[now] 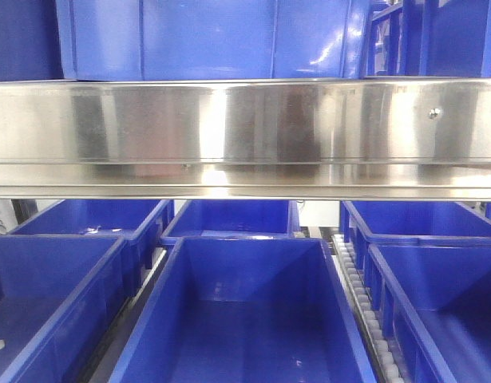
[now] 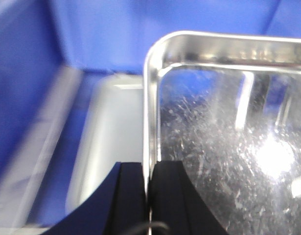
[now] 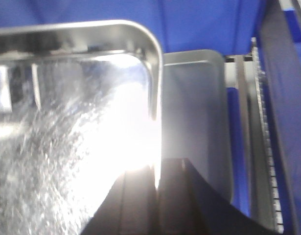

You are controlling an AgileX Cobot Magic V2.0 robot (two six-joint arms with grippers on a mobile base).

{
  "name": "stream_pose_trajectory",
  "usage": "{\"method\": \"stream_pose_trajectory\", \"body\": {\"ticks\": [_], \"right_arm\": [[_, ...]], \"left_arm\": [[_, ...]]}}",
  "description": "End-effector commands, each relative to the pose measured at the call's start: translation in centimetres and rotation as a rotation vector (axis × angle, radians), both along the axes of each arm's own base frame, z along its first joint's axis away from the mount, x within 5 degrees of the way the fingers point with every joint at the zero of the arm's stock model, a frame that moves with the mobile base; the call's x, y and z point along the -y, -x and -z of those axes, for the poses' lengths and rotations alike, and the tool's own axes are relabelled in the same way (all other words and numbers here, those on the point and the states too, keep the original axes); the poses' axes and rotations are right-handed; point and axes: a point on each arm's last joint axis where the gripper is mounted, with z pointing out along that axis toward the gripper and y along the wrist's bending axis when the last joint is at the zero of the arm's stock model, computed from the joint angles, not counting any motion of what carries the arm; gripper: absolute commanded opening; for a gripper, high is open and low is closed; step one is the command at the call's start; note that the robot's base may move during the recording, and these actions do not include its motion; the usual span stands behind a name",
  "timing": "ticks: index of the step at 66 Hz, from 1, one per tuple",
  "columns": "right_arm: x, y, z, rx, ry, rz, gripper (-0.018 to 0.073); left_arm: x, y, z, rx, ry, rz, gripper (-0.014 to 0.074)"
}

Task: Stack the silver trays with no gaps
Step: 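Position the held tray above the silver tray on the shelf, then lower the held tray into the other tray and open both grippers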

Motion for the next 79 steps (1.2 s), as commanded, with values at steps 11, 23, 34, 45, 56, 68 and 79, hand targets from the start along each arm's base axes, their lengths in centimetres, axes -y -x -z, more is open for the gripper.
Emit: {"method": "stream_pose_trajectory", "body": {"ticks": [11, 23, 34, 45, 56, 68, 79], "right_arm": [[-2.8, -4.8, -0.1, 0.139, -0.134, -0.09, -0.0025], [-3.8, -7.9, 2.2, 0.097, -0.103, -0.067, -0.0025], [-4.2, -9.2, 4.1, 0.057, -0.076, -0.056, -0.0025], [-4.3, -9.6, 4.9, 0.041, -0.065, -0.05, -0.0025], [-4.3, -9.7, 5.5, 0.015, -0.045, -0.037, -0.0025], [-4.1, -9.8, 5.5, 0.016, -0.038, -0.033, -0.0025], [-3.6, -10.0, 5.7, 0.004, -0.01, -0.01, -0.0024]], "left_arm": [[0.8, -4.7, 1.1, -0.03, 0.129, 0.096, -0.0016], [0.9, -8.0, 2.9, -0.077, 0.127, 0.075, -0.0016], [1.6, -9.5, 5.2, -0.133, 0.099, 0.065, -0.0016], [1.9, -10.2, 6.4, -0.159, 0.082, 0.064, -0.0016], [1.9, -10.4, 6.8, -0.172, 0.075, 0.057, -0.0016], [1.7, -10.4, 6.9, -0.178, 0.077, 0.048, 0.0101], [1.3, -10.6, 6.9, -0.176, 0.083, 0.029, 0.0311]]}}
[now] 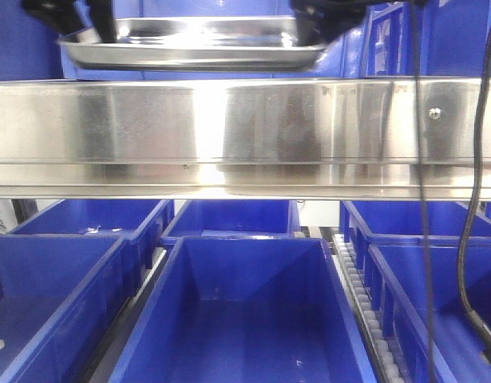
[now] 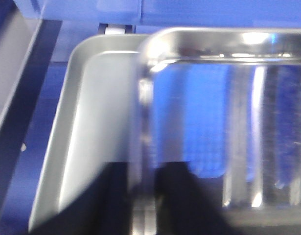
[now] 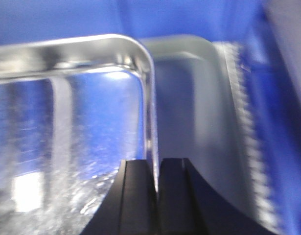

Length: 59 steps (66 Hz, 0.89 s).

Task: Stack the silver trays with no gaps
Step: 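Lower the held tray into the other tray and open both grippers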

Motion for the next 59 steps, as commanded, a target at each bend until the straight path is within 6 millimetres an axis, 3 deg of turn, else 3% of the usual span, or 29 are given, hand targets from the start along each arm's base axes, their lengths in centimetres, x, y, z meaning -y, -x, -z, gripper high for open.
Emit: {"method": "stream_pose_trajectory", "body": {"ticks": [1, 7, 19, 24, 41, 46, 57, 59], "right_arm": [[-0.9, -0.3, -1.2, 0.085, -0.061, -0.062, -0.0022], [-0.3, -0.4, -1.0, 0.062, -0.041, -0.034, 0.0051], [-0.1, -0.5, -1.0, 0.061, -0.026, -0.031, 0.0338], [-0.1, -0.5, -1.0, 0.064, -0.027, -0.033, 0.0388], [0.0, -0.6, -1.1, 0.083, 0.002, -0.041, 0.038], [0.1, -0.4, -1.5, 0.09, -0.003, -0.041, 0.0358], [0.2, 0.8, -3.5, 0.143, 0.025, -0.096, 0.0086], [0.3, 0.9, -3.9, 0.158, 0.015, -0.101, 0.0022]], "left_arm": [[1.2, -0.1, -0.7, 0.048, 0.103, 0.033, 0.0323], [0.7, -0.3, -0.7, 0.049, 0.104, 0.017, 0.0355], [-0.4, -0.8, -0.7, 0.051, 0.103, -0.014, 0.0351], [-0.9, -1.0, -0.7, 0.05, 0.102, -0.028, 0.0351], [-1.6, -1.1, -0.6, 0.034, 0.09, -0.054, 0.0345], [-1.8, -1.0, -0.8, 0.017, 0.079, -0.069, 0.0277], [-2.4, -0.6, -2.0, 0.016, 0.04, -0.094, -0.0026], [-2.5, -0.5, -2.2, 0.024, 0.032, -0.093, -0.0031]]}}
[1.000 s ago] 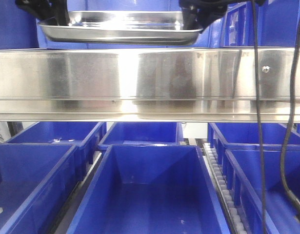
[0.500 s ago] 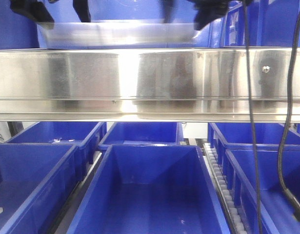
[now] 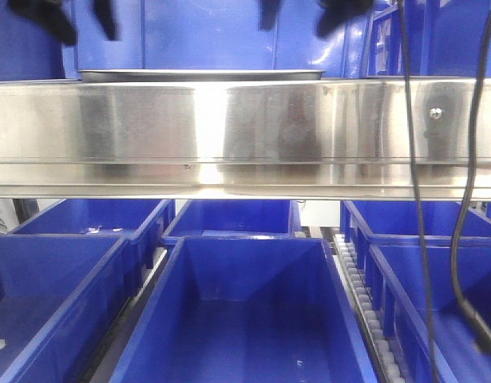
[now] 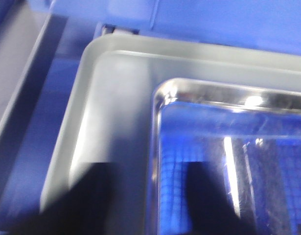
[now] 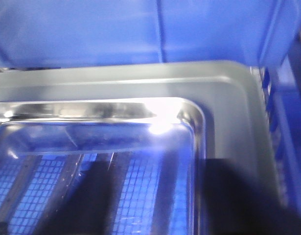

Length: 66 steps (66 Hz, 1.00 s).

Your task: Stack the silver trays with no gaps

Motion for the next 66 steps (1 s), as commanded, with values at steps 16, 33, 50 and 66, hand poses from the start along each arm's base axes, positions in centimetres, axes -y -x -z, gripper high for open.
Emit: {"method": "stream_pose_trajectory", "body": {"ticks": [16, 33, 50, 66], "right_arm": [[0.0, 1.0, -4.1, 0.181, -0.078, -0.1, -0.0004], [1.2, 3.1, -7.3, 0.252, -0.125, -0.101, -0.0021], [2.6, 7.8, -6.3, 0.394, -0.181, -0.289, -0.0021], [5.6, 13.9, -2.1, 0.431, -0.162, -0.418, -0.0021]], "left_arm": [[-0.6, 0.5, -2.3, 0.078, -0.009, -0.002, 0.0003], [-1.2, 3.9, -6.6, 0.143, 0.131, 0.017, 0.0003], [-0.9, 9.1, -5.7, 0.365, 0.248, 0.195, 0.0003], [-1.8, 15.5, -2.1, 0.565, 0.318, 0.392, 0.0003]]}}
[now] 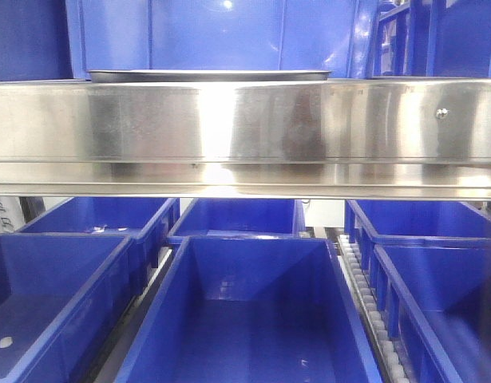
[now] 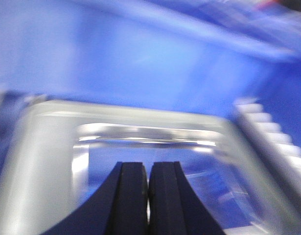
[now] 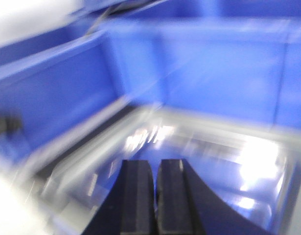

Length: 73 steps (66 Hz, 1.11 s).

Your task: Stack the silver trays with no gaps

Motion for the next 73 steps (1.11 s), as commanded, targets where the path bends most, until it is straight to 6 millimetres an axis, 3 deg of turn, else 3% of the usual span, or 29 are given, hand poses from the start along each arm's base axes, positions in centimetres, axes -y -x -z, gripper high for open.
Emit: {"method": "stream_pose_trajectory", "body": {"ticks": [1, 16, 32, 48, 73], "right_arm": [[1.0, 1.9, 0.8, 0.042, 0.019, -0.039, -0.0021], [4.3, 6.9, 2.2, 0.088, -0.011, -0.038, -0.0021], [7.2, 11.1, 1.3, 0.216, -0.093, -0.031, -0.0021], [8.7, 13.4, 0.0, 0.32, -0.161, -0.03, -0.0021], [8.9, 13.7, -0.1, 0.332, -0.169, -0.032, -0.0021]], "left_arm": [[-0.4, 2.3, 0.9, 0.095, 0.018, 0.067, 0.0003], [-2.9, 7.7, 4.5, 0.162, 0.014, 0.115, 0.0003], [-5.5, 12.5, 5.5, 0.325, 0.007, 0.124, 0.0003], [-6.8, 14.4, 4.7, 0.394, 0.037, 0.093, 0.0003], [-7.0, 14.6, 4.6, 0.407, 0.043, 0.092, 0.0003]]}}
